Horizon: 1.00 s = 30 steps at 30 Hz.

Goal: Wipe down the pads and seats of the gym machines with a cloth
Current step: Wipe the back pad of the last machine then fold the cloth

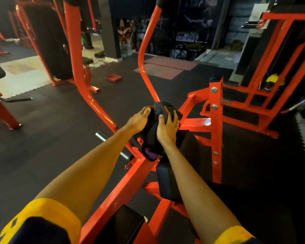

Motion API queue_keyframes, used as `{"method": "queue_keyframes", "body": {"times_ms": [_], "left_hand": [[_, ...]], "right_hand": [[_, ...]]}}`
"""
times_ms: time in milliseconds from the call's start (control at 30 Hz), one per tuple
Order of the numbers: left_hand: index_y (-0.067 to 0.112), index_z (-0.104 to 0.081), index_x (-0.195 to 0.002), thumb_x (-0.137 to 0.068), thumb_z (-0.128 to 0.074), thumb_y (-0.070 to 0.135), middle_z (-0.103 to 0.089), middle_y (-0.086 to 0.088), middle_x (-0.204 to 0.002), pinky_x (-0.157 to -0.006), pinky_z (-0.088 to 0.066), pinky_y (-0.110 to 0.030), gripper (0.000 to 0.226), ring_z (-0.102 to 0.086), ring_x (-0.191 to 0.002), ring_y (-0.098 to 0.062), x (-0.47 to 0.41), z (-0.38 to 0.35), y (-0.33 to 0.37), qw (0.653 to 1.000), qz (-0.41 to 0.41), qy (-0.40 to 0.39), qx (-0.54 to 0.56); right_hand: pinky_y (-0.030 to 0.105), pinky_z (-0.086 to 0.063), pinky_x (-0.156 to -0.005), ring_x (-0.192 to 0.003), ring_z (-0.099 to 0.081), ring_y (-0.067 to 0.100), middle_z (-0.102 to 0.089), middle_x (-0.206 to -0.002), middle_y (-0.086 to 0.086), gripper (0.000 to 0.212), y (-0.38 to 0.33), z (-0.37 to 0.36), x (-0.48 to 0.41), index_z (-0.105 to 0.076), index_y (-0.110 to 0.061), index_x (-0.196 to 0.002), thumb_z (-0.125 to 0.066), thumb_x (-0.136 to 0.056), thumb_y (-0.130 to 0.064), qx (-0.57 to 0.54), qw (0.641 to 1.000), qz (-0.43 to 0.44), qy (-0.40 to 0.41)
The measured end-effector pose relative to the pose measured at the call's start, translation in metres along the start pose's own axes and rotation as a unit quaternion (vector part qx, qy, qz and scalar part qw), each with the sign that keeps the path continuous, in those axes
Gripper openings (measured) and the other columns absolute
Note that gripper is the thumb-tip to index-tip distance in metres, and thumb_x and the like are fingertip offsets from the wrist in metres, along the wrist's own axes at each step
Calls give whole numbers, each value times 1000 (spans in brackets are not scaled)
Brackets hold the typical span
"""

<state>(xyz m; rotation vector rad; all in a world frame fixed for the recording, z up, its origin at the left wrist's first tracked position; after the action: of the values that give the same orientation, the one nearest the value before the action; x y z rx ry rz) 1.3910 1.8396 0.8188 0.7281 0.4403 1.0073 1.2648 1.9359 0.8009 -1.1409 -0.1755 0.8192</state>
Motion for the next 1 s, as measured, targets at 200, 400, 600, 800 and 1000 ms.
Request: {"method": "queue_keyframes", "body": {"times_ms": [200, 400, 600, 800, 1000], "left_hand": [[44, -43, -144, -106, -31, 36, -56, -1, -144, -106, -37, -38, 40, -53, -128, -29, -1, -5, 0, 999, 7, -18, -28], [36, -42, -148, -107, -32, 38, -49, -8, -151, -110, -36, -40, 43, -47, -136, -33, -4, 1, 2, 998, 29, -5, -49], [36, -39, -152, -108, -29, 39, -44, -9, -156, -114, -35, -43, 46, -44, -139, -36, -2, 0, 2, 995, 44, -5, -84], [27, -33, -156, -107, -34, 32, -36, -4, -161, -118, -29, -41, 49, -37, -145, -33, 2, -4, 15, 995, 33, -9, -96], [25, -48, -148, -107, -36, 33, -50, -10, -151, -114, -37, -43, 44, -47, -137, -33, -7, 3, -1, 997, 56, -14, -42]], "right_hand": [[39, -20, -122, -149, -31, 32, -40, -158, 16, 51, 27, 0, -74, -46, -10, -152, -43, -106, -34, -88, 990, -101, -37], [45, -27, -119, -141, -40, 34, -52, -149, 10, 61, -7, 8, 5, -64, -18, -134, -58, -86, -55, -37, 997, 25, 59], [47, -15, -125, -150, -25, 38, -41, -159, 9, 55, -6, 0, 10, -60, -21, -141, -53, -95, -50, -42, 995, 90, 17], [42, -34, -114, -134, -50, 40, -59, -138, 26, 43, 24, -4, -91, -63, 3, -131, -60, -100, -26, -130, 986, -92, -51], [44, -14, -124, -152, -24, 36, -46, -156, 10, 47, -19, 5, 28, -60, -9, -139, -63, -97, -30, -87, 995, 36, 15]]}}
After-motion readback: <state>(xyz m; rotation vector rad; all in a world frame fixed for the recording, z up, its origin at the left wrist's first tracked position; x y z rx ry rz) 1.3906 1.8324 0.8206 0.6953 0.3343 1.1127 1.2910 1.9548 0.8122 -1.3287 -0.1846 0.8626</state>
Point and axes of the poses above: each hand's wrist, its own x-axis away from the middle knuckle, its own z-axis out of the back of the hand, y = z × x, the point moved 10 cm from there along -x, towards the middle knuckle
